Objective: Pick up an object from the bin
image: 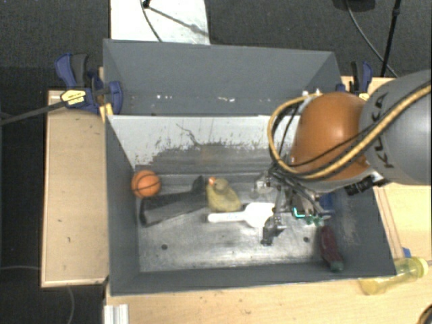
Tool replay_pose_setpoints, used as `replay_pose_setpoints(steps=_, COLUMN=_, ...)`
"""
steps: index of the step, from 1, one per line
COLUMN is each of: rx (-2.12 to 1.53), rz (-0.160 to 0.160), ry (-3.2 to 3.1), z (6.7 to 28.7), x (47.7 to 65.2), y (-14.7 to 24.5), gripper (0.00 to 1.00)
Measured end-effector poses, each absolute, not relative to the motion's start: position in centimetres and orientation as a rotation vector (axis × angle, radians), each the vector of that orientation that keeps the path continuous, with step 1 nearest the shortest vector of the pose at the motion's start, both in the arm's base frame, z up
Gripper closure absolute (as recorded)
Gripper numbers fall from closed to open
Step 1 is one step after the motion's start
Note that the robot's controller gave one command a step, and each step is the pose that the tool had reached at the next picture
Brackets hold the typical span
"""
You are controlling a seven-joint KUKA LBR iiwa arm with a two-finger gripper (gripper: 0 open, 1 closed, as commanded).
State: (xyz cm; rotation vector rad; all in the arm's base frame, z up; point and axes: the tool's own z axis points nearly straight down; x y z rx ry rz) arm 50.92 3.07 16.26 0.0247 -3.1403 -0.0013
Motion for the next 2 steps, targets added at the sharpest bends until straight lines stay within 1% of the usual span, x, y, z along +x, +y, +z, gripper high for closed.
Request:
replay_pose_setpoints(steps=1, rx=0.131, rz=0.0, ry=-3.139, z=16.8, x=50.5, y=2.9, gripper=0.0)
replay_pose_setpoints(steps=2, rx=0.127, rz=-0.001, ry=-3.16, z=7.6, x=51.8, y=1.7, gripper=1.0)
